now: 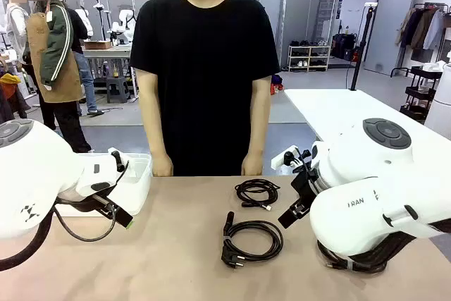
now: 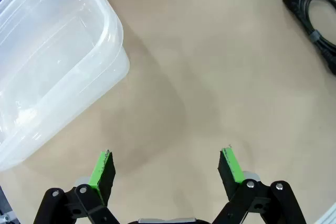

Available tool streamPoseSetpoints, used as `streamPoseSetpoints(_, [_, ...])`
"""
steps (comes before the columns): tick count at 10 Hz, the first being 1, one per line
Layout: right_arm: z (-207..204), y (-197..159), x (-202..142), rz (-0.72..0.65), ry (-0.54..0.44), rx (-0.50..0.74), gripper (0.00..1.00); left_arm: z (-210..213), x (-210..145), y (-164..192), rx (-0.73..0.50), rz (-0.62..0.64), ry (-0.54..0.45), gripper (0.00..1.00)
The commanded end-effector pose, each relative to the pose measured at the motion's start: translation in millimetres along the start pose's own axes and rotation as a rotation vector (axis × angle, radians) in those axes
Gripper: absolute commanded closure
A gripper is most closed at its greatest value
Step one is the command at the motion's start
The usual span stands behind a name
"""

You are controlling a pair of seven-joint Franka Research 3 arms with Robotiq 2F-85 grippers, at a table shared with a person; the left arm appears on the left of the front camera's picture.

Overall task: Organize and store the cables.
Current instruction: Place the Power Cable into the Organizing box.

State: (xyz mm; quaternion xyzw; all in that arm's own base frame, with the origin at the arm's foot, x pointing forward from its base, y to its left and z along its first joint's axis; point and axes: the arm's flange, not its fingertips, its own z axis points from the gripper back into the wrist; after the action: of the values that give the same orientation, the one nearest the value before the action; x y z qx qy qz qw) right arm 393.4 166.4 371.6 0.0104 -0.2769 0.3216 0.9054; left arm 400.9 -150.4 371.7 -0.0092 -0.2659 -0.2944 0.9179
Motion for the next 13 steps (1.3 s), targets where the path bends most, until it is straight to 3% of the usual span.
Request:
streamPoseSetpoints(1, [0.0,0.0,0.0,0.0,0.0,0.0,0.0,0.0,0.1,-0.2,0.0,0.0,0.0,0.0])
streamPoseSetpoints(10, [0.0,0.1,0.0,0.002,0.0,0.0,0.0,0.0,0.4,-1.3,0.0,-0.003,0.0,0.0])
streamPoseSetpoints(11, [24.7,-24.9,9.1,0.054,-0.038,-0.023,0.0,20.4,7.2,11.7,-0.059,-0.081,-0.055,0.0])
streamPoseSetpoints(13, [61.0,-62.9,15.7,0.121,-0.021,0.052,0.0,56.1,13.6,43.3,-0.167,-0.2,0.002,0.0])
